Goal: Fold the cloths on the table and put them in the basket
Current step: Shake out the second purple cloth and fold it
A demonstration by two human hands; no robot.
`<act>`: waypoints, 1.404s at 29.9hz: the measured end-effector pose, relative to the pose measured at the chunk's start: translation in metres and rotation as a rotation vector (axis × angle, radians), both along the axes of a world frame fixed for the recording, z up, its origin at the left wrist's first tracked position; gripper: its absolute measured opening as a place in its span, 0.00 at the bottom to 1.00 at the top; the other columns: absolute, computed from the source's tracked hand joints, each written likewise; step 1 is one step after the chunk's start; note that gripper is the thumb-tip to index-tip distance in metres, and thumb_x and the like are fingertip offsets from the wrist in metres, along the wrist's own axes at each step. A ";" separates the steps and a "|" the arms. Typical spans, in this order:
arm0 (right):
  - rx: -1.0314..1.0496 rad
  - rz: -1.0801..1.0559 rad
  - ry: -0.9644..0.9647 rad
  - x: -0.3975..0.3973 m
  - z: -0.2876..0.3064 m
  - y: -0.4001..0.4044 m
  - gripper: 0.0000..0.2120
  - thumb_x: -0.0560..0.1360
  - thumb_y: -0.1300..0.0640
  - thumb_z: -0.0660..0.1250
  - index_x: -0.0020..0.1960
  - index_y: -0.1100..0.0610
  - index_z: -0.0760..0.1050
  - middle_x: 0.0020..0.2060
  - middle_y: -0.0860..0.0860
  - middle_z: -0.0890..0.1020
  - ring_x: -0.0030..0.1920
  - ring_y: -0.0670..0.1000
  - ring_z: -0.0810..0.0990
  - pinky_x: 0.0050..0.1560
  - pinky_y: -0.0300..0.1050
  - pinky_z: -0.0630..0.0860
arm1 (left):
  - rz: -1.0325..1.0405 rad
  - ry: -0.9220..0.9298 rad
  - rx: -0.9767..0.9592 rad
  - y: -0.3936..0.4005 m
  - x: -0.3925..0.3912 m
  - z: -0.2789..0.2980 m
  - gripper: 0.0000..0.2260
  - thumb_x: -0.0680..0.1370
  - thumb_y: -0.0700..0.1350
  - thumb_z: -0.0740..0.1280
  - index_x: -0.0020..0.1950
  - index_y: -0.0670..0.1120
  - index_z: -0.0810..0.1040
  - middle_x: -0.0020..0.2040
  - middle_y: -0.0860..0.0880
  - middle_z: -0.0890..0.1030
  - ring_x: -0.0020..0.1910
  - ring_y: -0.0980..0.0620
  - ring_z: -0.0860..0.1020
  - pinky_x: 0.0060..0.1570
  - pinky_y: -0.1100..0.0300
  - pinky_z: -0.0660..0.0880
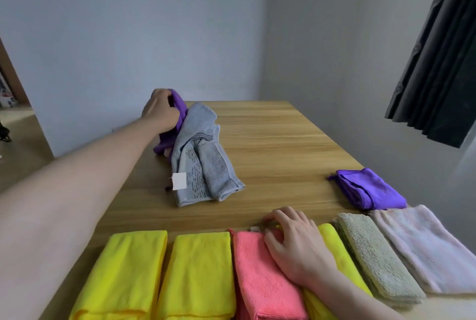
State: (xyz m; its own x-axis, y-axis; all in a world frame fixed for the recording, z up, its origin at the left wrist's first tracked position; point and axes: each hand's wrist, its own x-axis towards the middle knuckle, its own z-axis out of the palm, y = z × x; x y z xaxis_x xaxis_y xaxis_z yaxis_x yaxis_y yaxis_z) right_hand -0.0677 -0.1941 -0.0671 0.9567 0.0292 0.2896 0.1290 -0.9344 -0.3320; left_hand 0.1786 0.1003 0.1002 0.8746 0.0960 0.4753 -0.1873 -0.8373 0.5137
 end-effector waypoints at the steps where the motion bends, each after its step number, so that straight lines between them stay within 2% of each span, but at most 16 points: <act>1: 0.001 -0.001 0.009 0.000 -0.001 -0.002 0.20 0.74 0.37 0.51 0.58 0.42 0.74 0.56 0.38 0.74 0.59 0.46 0.73 0.61 0.44 0.69 | -0.004 -0.013 -0.013 -0.004 -0.002 0.010 0.21 0.75 0.35 0.59 0.68 0.42 0.73 0.72 0.43 0.69 0.66 0.40 0.73 0.64 0.51 0.70; 7: -0.010 -0.011 0.038 -0.003 0.004 0.000 0.21 0.73 0.36 0.49 0.58 0.42 0.73 0.56 0.38 0.74 0.60 0.46 0.73 0.60 0.43 0.68 | -0.029 -0.157 -0.020 -0.001 -0.039 0.073 0.18 0.75 0.33 0.59 0.65 0.40 0.72 0.70 0.44 0.69 0.63 0.40 0.74 0.59 0.53 0.71; 12: 0.045 -0.014 0.075 -0.002 0.009 0.003 0.26 0.70 0.35 0.49 0.61 0.41 0.73 0.58 0.38 0.74 0.61 0.46 0.73 0.61 0.44 0.69 | 0.004 -0.263 -0.040 0.005 -0.072 0.115 0.21 0.76 0.34 0.59 0.69 0.42 0.72 0.72 0.46 0.70 0.64 0.42 0.75 0.57 0.55 0.70; 14: 0.090 -0.017 0.090 -0.001 0.015 0.003 0.26 0.69 0.35 0.53 0.62 0.41 0.73 0.59 0.39 0.74 0.62 0.47 0.73 0.62 0.45 0.69 | 0.014 -0.299 -0.036 0.007 -0.087 0.132 0.22 0.76 0.34 0.59 0.70 0.42 0.72 0.72 0.46 0.70 0.65 0.42 0.74 0.58 0.56 0.70; 17: 0.180 -0.016 0.025 -0.006 0.042 0.006 0.20 0.73 0.43 0.64 0.64 0.43 0.74 0.61 0.42 0.75 0.63 0.50 0.73 0.63 0.48 0.70 | 0.009 -0.397 -0.025 0.008 -0.118 0.161 0.22 0.76 0.35 0.61 0.70 0.43 0.72 0.71 0.47 0.72 0.65 0.44 0.74 0.57 0.60 0.68; 22: 0.368 0.070 -0.148 -0.021 0.109 0.025 0.18 0.74 0.47 0.71 0.63 0.45 0.74 0.59 0.41 0.77 0.60 0.45 0.76 0.60 0.45 0.74 | -0.078 -0.480 -0.046 0.000 -0.167 0.200 0.16 0.73 0.41 0.67 0.61 0.46 0.79 0.59 0.50 0.81 0.56 0.49 0.78 0.52 0.61 0.71; 26: 0.462 0.174 -0.230 -0.038 0.161 0.042 0.23 0.71 0.42 0.75 0.63 0.46 0.74 0.56 0.40 0.79 0.54 0.42 0.78 0.51 0.36 0.73 | -0.161 -0.519 -0.063 -0.016 -0.204 0.215 0.11 0.72 0.42 0.70 0.54 0.48 0.81 0.53 0.54 0.83 0.50 0.54 0.78 0.52 0.62 0.74; 30: 0.534 0.241 -0.220 -0.073 0.194 0.051 0.27 0.69 0.36 0.76 0.63 0.43 0.74 0.53 0.40 0.81 0.52 0.40 0.81 0.50 0.38 0.78 | -0.235 -0.499 -0.051 -0.035 -0.245 0.224 0.09 0.72 0.41 0.68 0.51 0.49 0.81 0.51 0.55 0.83 0.51 0.52 0.80 0.55 0.61 0.76; 34: 0.511 0.286 -0.193 -0.106 0.209 0.057 0.27 0.69 0.32 0.73 0.63 0.42 0.74 0.53 0.39 0.81 0.47 0.39 0.82 0.44 0.36 0.78 | -0.310 -0.468 -0.016 -0.049 -0.279 0.226 0.08 0.75 0.40 0.65 0.50 0.50 0.81 0.51 0.52 0.84 0.52 0.49 0.81 0.57 0.55 0.78; 38: 0.523 0.308 -0.165 -0.129 0.219 0.060 0.26 0.70 0.33 0.73 0.62 0.44 0.75 0.51 0.40 0.82 0.43 0.39 0.83 0.40 0.36 0.79 | -0.374 -0.449 0.016 -0.059 -0.302 0.231 0.08 0.77 0.41 0.65 0.50 0.51 0.82 0.52 0.51 0.84 0.53 0.49 0.81 0.57 0.54 0.79; 42: 0.515 0.280 -0.238 -0.144 0.235 0.060 0.15 0.70 0.41 0.76 0.51 0.47 0.78 0.44 0.42 0.85 0.42 0.40 0.83 0.41 0.37 0.79 | -0.390 -0.459 0.023 -0.067 -0.325 0.247 0.09 0.78 0.40 0.65 0.51 0.50 0.83 0.53 0.51 0.84 0.53 0.51 0.81 0.57 0.58 0.78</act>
State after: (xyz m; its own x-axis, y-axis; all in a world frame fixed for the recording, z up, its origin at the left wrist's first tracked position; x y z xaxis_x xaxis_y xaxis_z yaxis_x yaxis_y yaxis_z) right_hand -0.2115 -0.1345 0.1678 0.8408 0.0696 0.5369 0.4710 -0.5829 -0.6621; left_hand -0.1463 0.0331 0.3475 0.5485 -0.2050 0.8106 -0.6809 -0.6721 0.2908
